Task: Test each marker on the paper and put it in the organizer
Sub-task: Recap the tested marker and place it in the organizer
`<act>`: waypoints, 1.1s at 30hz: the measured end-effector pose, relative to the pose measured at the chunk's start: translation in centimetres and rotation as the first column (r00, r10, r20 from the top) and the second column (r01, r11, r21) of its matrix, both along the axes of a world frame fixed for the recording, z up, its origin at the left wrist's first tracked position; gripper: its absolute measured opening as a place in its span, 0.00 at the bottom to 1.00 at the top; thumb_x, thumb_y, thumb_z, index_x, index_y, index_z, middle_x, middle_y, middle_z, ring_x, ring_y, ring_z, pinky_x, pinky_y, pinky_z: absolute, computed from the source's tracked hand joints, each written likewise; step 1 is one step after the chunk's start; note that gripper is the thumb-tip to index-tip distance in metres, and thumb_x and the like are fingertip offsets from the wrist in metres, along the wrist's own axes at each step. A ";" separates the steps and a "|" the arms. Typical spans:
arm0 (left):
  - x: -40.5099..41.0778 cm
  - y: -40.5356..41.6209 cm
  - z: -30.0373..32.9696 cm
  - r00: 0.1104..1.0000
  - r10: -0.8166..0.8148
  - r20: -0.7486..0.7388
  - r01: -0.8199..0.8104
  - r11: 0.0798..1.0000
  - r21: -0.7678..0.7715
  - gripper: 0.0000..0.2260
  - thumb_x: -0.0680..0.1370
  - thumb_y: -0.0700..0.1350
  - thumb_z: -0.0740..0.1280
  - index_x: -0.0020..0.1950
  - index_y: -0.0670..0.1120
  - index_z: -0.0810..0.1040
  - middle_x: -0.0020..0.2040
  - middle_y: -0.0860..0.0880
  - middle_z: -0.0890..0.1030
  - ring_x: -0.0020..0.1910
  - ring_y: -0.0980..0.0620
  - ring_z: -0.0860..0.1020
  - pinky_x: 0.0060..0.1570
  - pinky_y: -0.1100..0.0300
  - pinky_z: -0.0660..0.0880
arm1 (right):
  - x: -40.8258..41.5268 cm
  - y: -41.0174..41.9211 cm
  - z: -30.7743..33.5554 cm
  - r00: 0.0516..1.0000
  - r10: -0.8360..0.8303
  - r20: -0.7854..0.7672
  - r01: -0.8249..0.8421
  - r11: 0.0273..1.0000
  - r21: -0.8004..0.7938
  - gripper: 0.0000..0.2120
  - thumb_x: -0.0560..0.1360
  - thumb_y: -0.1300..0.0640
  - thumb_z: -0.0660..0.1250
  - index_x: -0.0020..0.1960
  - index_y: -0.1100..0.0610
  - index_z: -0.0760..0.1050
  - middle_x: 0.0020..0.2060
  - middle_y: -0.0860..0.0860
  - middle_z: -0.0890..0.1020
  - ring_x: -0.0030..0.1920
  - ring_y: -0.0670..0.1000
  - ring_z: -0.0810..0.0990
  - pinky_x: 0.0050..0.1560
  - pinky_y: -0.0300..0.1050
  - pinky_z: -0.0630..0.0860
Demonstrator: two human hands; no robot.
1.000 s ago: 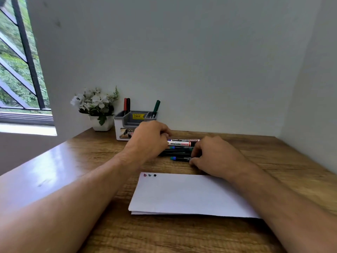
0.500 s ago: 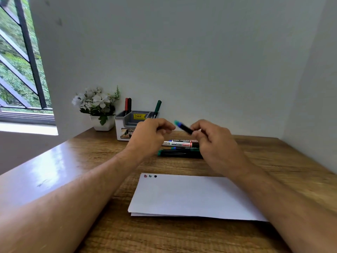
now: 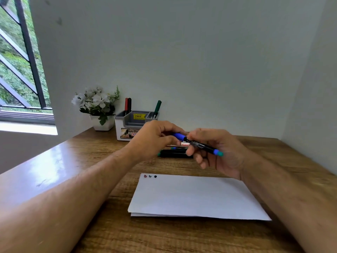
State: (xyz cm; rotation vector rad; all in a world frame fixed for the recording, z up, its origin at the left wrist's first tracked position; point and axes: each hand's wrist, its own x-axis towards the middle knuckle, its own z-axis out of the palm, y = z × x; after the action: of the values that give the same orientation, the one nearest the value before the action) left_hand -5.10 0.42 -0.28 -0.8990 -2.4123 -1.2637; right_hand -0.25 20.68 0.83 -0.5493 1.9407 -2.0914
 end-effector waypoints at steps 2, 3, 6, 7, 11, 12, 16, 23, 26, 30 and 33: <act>-0.1 -0.2 0.1 1.000 -0.025 -0.001 0.025 0.999 0.028 0.15 0.73 0.37 0.73 0.52 0.57 0.83 0.46 0.60 0.85 0.48 0.62 0.82 0.55 0.61 0.76 | -0.2 0.1 -0.2 1.000 -0.004 0.001 0.004 0.999 0.046 0.07 0.76 0.59 0.67 0.53 0.59 0.77 0.35 0.58 0.84 0.24 0.49 0.77 0.21 0.39 0.73; -0.2 -0.3 0.2 0.999 -0.045 0.008 0.044 0.997 0.063 0.15 0.73 0.36 0.73 0.53 0.55 0.83 0.47 0.57 0.85 0.49 0.59 0.83 0.56 0.59 0.77 | -0.4 0.1 -0.3 1.000 -0.015 0.005 0.015 0.999 0.052 0.08 0.78 0.62 0.65 0.57 0.60 0.76 0.34 0.58 0.84 0.23 0.49 0.77 0.21 0.38 0.72; -0.3 -0.6 0.6 0.993 -0.114 0.040 0.103 0.971 0.215 0.11 0.72 0.36 0.74 0.52 0.49 0.83 0.49 0.50 0.86 0.50 0.52 0.84 0.53 0.59 0.79 | -0.6 0.2 -0.5 0.999 -0.045 -0.017 0.047 0.992 0.121 0.14 0.79 0.65 0.59 0.62 0.60 0.76 0.35 0.59 0.84 0.22 0.49 0.76 0.21 0.39 0.72; -0.2 -0.6 0.7 0.988 -0.146 0.055 0.125 0.953 0.274 0.10 0.72 0.37 0.74 0.51 0.48 0.84 0.48 0.48 0.86 0.50 0.50 0.84 0.51 0.59 0.79 | -0.7 0.2 -0.6 0.998 -0.058 -0.036 0.063 0.987 0.149 0.15 0.79 0.66 0.58 0.61 0.59 0.77 0.35 0.59 0.84 0.22 0.50 0.75 0.21 0.39 0.72; 0.0 -0.3 0.5 0.963 -0.237 0.126 0.157 0.878 0.451 0.08 0.76 0.39 0.70 0.53 0.47 0.85 0.49 0.44 0.86 0.49 0.44 0.84 0.50 0.56 0.82 | -0.6 -0.6 -0.9 0.980 -0.131 -0.149 0.165 0.955 0.246 0.14 0.81 0.61 0.56 0.54 0.56 0.81 0.32 0.53 0.82 0.20 0.47 0.68 0.20 0.36 0.65; 0.0 -0.2 0.5 0.960 -0.244 0.136 0.156 0.871 0.467 0.09 0.77 0.38 0.68 0.54 0.47 0.84 0.50 0.44 0.86 0.48 0.45 0.84 0.49 0.57 0.82 | -0.6 -0.8 -0.9 0.975 -0.150 -0.162 0.188 0.948 0.256 0.15 0.82 0.58 0.57 0.50 0.53 0.83 0.30 0.51 0.80 0.20 0.46 0.66 0.19 0.35 0.63; 0.2 0.1 0.5 0.927 -0.333 0.174 0.181 0.800 0.572 0.10 0.80 0.38 0.65 0.56 0.46 0.84 0.52 0.43 0.86 0.47 0.51 0.84 0.43 0.65 0.80 | -0.4 -1.5 -0.8 0.960 -0.220 -0.171 0.259 0.932 0.253 0.19 0.84 0.50 0.59 0.43 0.49 0.86 0.26 0.48 0.71 0.20 0.44 0.61 0.19 0.34 0.59; 0.2 0.5 0.6 0.854 -0.486 0.185 0.196 0.631 0.750 0.08 0.76 0.40 0.67 0.52 0.43 0.82 0.55 0.40 0.84 0.54 0.47 0.83 0.48 0.61 0.80 | -0.2 -2.0 -0.2 0.943 -0.289 -0.162 0.314 0.936 0.160 0.18 0.80 0.44 0.64 0.41 0.53 0.85 0.23 0.47 0.69 0.19 0.45 0.59 0.20 0.34 0.56; 0.4 0.4 0.8 0.831 -0.530 0.170 0.199 0.569 0.798 0.09 0.76 0.40 0.65 0.54 0.41 0.79 0.56 0.39 0.83 0.57 0.44 0.83 0.48 0.59 0.81 | -0.1 -2.2 -0.2 0.928 -0.321 -0.189 0.354 0.918 0.177 0.21 0.78 0.40 0.66 0.36 0.53 0.83 0.22 0.47 0.67 0.19 0.47 0.59 0.21 0.34 0.56; 0.4 0.5 1.1 0.852 -0.498 0.163 0.172 0.559 0.811 0.07 0.79 0.38 0.63 0.54 0.40 0.78 0.53 0.39 0.84 0.55 0.44 0.83 0.48 0.59 0.81 | 0.1 -2.4 -0.4 0.918 -0.345 -0.197 0.382 0.901 0.205 0.25 0.77 0.36 0.65 0.31 0.52 0.81 0.21 0.46 0.67 0.19 0.46 0.59 0.20 0.35 0.57; 0.0 0.3 1.4 0.907 -0.392 0.157 0.094 0.549 0.830 0.08 0.82 0.36 0.59 0.51 0.41 0.78 0.47 0.43 0.86 0.49 0.47 0.85 0.45 0.60 0.81 | 0.2 -2.3 -0.6 0.945 -0.276 -0.173 0.311 0.924 0.223 0.22 0.81 0.42 0.62 0.38 0.53 0.85 0.23 0.48 0.70 0.20 0.46 0.60 0.20 0.35 0.58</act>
State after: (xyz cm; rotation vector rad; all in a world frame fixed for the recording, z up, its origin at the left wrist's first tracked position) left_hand -5.11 0.71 1.13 -0.7622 -1.5173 -2.4981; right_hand -0.07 18.42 0.27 -0.3779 2.4551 -1.9708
